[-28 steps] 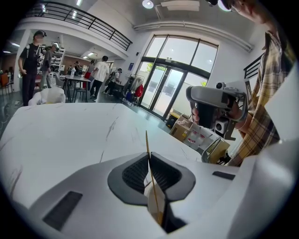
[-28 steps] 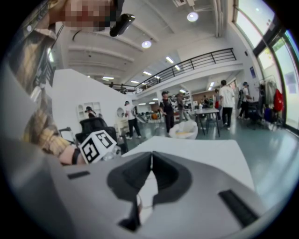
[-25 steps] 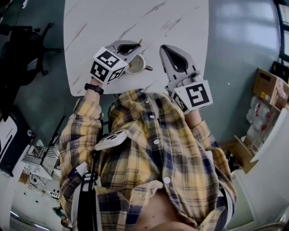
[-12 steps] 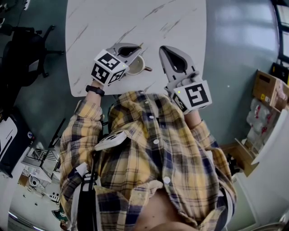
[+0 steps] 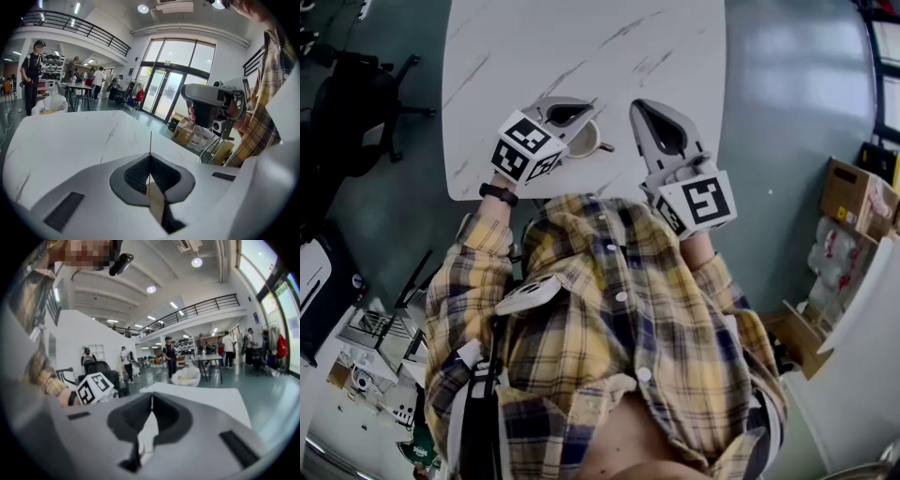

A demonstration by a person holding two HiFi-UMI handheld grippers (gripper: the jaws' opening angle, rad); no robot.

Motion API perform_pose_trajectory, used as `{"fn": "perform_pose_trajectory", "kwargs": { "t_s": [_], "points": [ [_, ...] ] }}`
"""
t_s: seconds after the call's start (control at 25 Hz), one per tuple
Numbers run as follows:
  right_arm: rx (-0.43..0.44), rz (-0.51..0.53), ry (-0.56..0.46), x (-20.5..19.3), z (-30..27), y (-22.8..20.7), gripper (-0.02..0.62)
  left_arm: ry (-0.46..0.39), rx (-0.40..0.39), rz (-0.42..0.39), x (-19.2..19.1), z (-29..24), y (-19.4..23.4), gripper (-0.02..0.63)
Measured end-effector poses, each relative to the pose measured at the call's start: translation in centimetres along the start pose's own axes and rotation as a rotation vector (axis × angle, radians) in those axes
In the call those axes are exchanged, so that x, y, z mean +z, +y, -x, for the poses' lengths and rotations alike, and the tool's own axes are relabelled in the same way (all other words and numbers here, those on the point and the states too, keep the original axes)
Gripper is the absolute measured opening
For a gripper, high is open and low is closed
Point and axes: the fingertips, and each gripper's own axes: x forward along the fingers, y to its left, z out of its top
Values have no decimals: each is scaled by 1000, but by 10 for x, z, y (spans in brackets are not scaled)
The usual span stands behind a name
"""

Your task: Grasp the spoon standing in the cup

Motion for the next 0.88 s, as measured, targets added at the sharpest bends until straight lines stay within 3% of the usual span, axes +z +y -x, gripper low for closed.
{"fn": "perform_pose_trajectory", "kwargs": {
  "t_s": [0.56, 0.88],
  "points": [
    [61, 40, -21, 11, -1, 19, 31, -129, 64, -17, 39, 33, -10, 14],
    [125, 66, -37, 21, -11, 38, 31, -266, 179, -32, 68, 74, -6, 14]
  ]
}}
